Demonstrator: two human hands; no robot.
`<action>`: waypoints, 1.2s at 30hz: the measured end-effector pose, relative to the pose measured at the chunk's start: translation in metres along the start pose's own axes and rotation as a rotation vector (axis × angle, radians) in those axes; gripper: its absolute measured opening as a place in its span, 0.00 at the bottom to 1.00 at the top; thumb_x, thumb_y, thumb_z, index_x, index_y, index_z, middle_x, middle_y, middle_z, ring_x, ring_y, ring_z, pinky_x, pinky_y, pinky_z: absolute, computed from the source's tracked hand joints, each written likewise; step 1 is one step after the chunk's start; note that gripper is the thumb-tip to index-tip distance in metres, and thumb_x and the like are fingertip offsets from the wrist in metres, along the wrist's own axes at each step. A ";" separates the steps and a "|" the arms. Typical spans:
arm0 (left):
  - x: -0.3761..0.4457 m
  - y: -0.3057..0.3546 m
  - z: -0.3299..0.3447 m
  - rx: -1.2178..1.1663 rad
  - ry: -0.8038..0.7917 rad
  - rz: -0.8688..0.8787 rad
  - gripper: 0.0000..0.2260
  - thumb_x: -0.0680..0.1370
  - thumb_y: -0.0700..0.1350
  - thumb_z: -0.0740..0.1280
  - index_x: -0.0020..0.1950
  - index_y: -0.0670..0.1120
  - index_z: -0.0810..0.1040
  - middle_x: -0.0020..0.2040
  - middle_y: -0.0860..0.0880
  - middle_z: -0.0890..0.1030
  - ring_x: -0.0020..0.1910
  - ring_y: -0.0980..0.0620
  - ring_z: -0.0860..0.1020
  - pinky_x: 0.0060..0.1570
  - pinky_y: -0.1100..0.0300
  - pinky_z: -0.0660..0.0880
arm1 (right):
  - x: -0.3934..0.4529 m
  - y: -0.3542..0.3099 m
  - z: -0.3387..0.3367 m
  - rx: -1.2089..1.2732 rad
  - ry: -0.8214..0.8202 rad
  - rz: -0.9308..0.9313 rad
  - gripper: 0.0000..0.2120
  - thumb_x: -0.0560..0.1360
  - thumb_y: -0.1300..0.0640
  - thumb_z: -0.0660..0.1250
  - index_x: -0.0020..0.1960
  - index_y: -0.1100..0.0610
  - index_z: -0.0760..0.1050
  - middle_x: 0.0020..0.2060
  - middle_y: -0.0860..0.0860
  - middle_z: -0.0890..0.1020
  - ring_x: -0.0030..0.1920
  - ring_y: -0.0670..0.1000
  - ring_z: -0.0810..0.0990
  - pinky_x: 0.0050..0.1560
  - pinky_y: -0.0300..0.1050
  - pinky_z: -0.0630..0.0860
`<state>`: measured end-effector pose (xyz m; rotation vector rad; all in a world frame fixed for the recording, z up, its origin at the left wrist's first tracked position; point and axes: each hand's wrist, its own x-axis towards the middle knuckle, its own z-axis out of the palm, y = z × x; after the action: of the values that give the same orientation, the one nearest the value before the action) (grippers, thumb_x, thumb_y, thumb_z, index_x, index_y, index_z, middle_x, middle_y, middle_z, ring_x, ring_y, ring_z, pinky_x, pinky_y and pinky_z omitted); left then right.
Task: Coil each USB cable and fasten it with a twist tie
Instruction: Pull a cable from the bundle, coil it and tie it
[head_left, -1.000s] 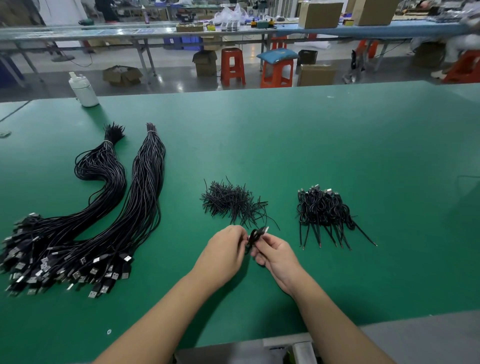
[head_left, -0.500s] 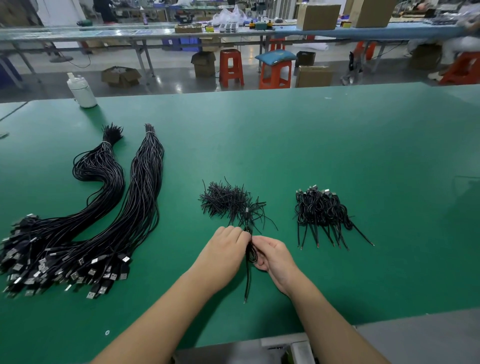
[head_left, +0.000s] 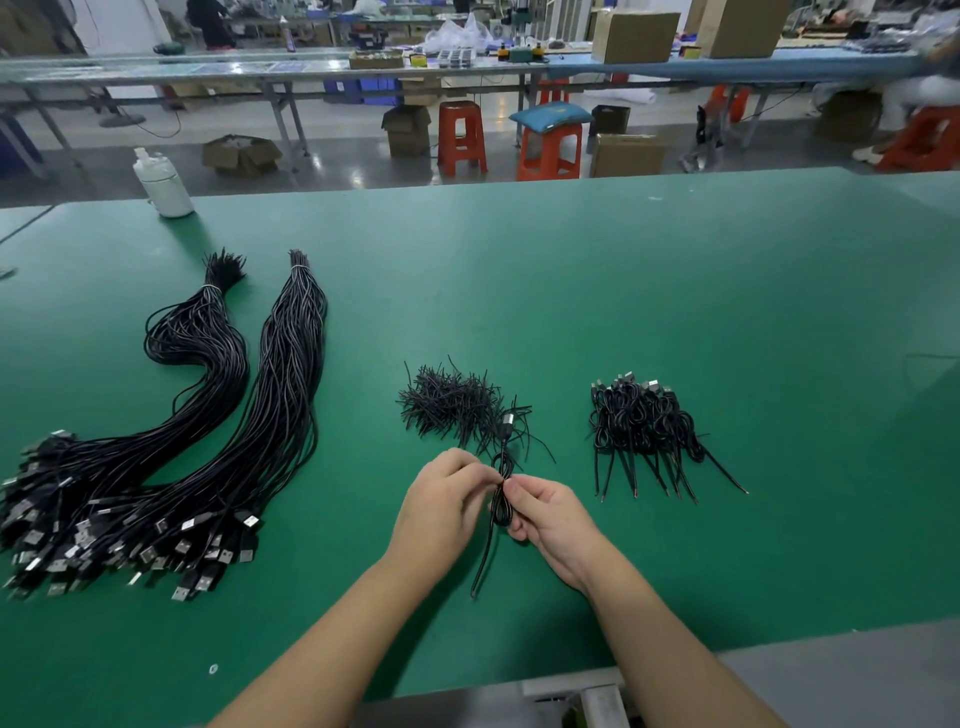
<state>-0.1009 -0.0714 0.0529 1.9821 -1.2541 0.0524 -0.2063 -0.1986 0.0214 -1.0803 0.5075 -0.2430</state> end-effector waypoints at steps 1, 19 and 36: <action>0.002 -0.001 0.000 -0.041 -0.012 -0.059 0.04 0.76 0.42 0.72 0.51 0.48 0.82 0.47 0.55 0.77 0.46 0.58 0.76 0.49 0.57 0.76 | 0.000 0.000 -0.002 0.006 -0.018 0.005 0.13 0.73 0.55 0.70 0.53 0.62 0.83 0.33 0.55 0.74 0.29 0.47 0.70 0.29 0.37 0.69; -0.020 -0.076 -0.017 0.478 0.118 -0.084 0.08 0.77 0.43 0.66 0.52 0.42 0.81 0.50 0.45 0.77 0.49 0.44 0.76 0.48 0.50 0.72 | 0.002 -0.005 -0.002 -0.013 -0.007 0.072 0.14 0.72 0.56 0.72 0.52 0.65 0.79 0.33 0.52 0.80 0.31 0.47 0.75 0.33 0.39 0.75; -0.028 -0.087 -0.016 0.519 0.060 -0.289 0.05 0.72 0.39 0.69 0.46 0.42 0.80 0.50 0.45 0.77 0.49 0.45 0.74 0.47 0.51 0.70 | 0.003 -0.097 -0.056 -0.749 0.443 0.026 0.09 0.74 0.49 0.73 0.48 0.54 0.81 0.36 0.52 0.85 0.24 0.43 0.75 0.28 0.35 0.73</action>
<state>-0.0420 -0.0217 0.0018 2.5681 -0.9661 0.3197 -0.2265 -0.2878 0.0861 -1.7581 1.0587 -0.2785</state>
